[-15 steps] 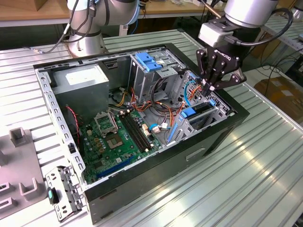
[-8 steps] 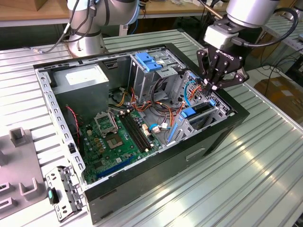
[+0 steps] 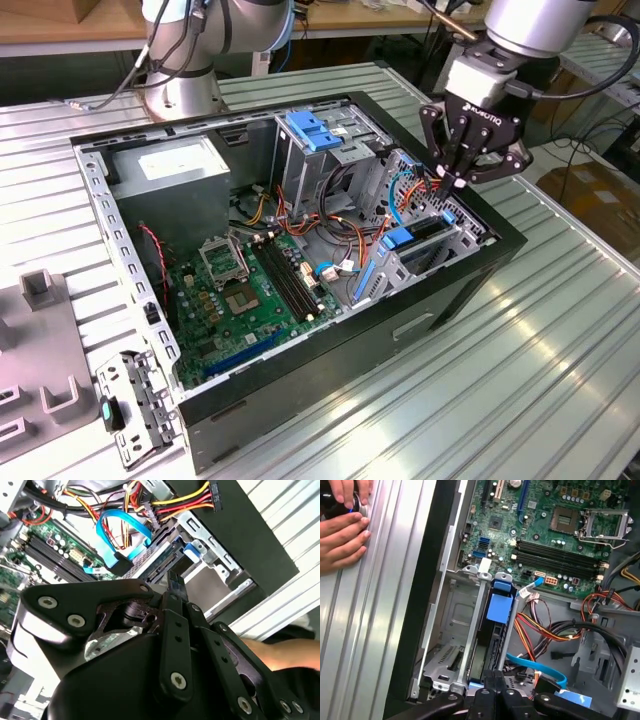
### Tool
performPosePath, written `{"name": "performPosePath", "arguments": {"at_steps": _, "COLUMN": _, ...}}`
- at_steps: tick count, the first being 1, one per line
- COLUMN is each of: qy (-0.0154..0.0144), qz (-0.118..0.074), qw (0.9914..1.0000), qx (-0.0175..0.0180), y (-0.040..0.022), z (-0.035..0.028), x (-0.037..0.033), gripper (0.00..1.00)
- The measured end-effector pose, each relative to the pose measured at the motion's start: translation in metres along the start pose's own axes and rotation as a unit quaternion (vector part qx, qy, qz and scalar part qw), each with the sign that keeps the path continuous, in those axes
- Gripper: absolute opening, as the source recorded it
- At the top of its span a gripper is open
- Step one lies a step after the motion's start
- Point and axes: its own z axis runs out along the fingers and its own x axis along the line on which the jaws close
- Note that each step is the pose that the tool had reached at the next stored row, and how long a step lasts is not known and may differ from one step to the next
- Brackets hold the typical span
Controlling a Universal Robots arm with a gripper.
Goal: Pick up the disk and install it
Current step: 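Insert the first disk wire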
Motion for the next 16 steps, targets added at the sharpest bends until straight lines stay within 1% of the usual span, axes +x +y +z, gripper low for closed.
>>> {"name": "performPosePath", "arguments": {"at_steps": 1, "qy": 0.0000, "qz": -0.005, "qw": 0.99999, "qx": 0.0002, "y": -0.0009, "z": 0.0000, "x": 0.0003, "gripper": 0.11}}
{"name": "performPosePath", "arguments": {"at_steps": 3, "qy": -0.0001, "qz": -0.008, "qw": 0.99997, "qx": 0.0005, "y": -0.0046, "z": 0.0001, "x": 0.0012, "gripper": 0.11}}
{"name": "performPosePath", "arguments": {"at_steps": 6, "qy": -0.0001, "qz": -0.013, "qw": 0.99992, "qx": 0.0007, "y": -0.0124, "z": 0.0003, "x": 0.0030, "gripper": 0.11}}
{"name": "performPosePath", "arguments": {"at_steps": 11, "qy": -0.0001, "qz": -0.022, "qw": 0.99976, "qx": 0.0012, "y": -0.0221, "z": 0.0004, "x": 0.0048, "gripper": 0.11}}
{"name": "performPosePath", "arguments": {"at_steps": 13, "qy": -0.0001, "qz": -0.027, "qw": 0.99964, "qx": 0.0015, "y": -0.0276, "z": 0.0005, "x": 0.0057, "gripper": 0.11}}
{"name": "performPosePath", "arguments": {"at_steps": 15, "qy": -0.0002, "qz": -0.029, "qw": 0.99957, "qx": 0.0017, "y": -0.0312, "z": 0.0005, "x": 0.0055, "gripper": 0.11}}
{"name": "performPosePath", "arguments": {"at_steps": 16, "qy": -0.0002, "qz": -0.031, "qw": 0.99950, "qx": 0.0018, "y": -0.0350, "z": 0.0004, "x": 0.0048, "gripper": 0.11}}
